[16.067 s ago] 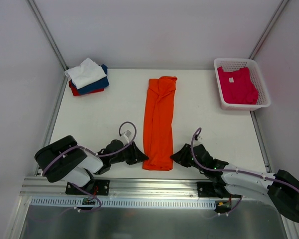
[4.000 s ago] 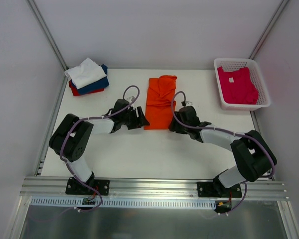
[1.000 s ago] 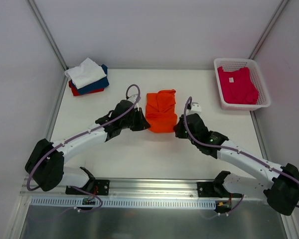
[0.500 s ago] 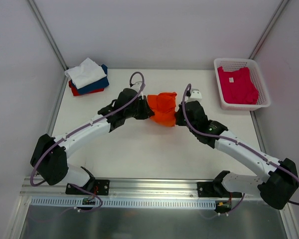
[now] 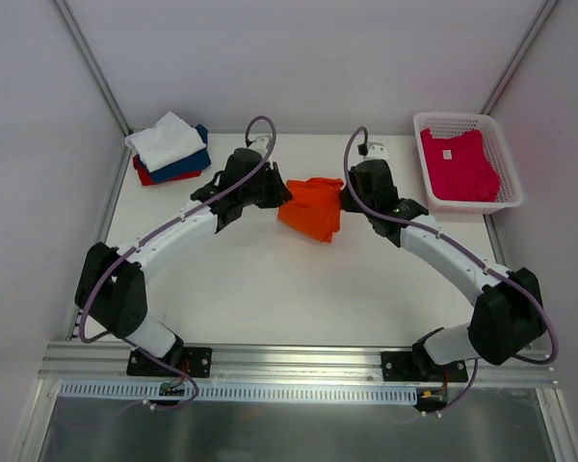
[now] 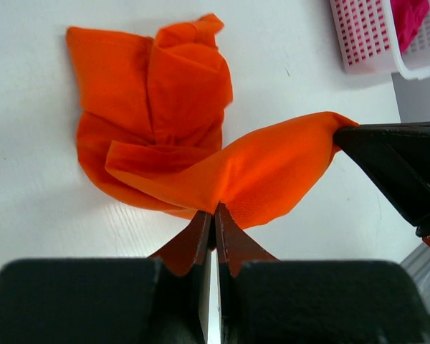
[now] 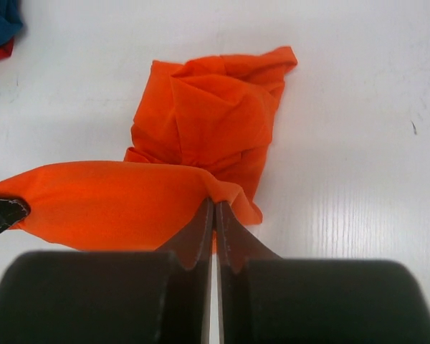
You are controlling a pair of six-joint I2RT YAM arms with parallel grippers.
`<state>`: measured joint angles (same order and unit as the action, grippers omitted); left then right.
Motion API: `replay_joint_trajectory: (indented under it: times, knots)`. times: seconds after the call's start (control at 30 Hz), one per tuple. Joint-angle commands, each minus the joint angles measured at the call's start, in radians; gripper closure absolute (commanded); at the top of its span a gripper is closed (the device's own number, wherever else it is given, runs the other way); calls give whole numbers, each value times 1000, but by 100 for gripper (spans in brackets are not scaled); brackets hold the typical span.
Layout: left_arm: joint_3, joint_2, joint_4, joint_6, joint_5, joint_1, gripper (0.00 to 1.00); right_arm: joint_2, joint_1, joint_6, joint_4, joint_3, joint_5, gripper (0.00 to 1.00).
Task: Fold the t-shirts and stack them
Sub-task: Fold the tshirt
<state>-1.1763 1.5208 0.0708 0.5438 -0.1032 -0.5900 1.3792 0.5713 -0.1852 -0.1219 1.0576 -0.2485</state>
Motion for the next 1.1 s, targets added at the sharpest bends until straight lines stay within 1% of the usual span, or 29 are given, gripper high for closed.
replay_joint_trajectory:
  times: [0.0, 0.4, 0.67, 0.8, 0.97, 1.07]
  knots:
    - [-72, 42, -2, -42, -13, 38, 100, 76, -36, 50, 44, 108, 38, 100]
    - [-281, 248, 0, -73, -108, 136, 100, 290, -122, 67, 47, 324, 100, 100]
    - [-503, 420, 21, -81, -159, 186, 100, 425, -175, 69, 44, 455, 136, 100]
    - [-618, 537, 27, -76, -184, 208, 100, 498, -200, 55, 47, 484, 144, 100]
    - [-715, 672, 30, -59, -233, 236, 100, 547, -231, 27, 77, 475, 130, 100]
    - [-773, 717, 30, -50, -239, 248, 100, 572, -251, 4, 99, 460, 118, 100]
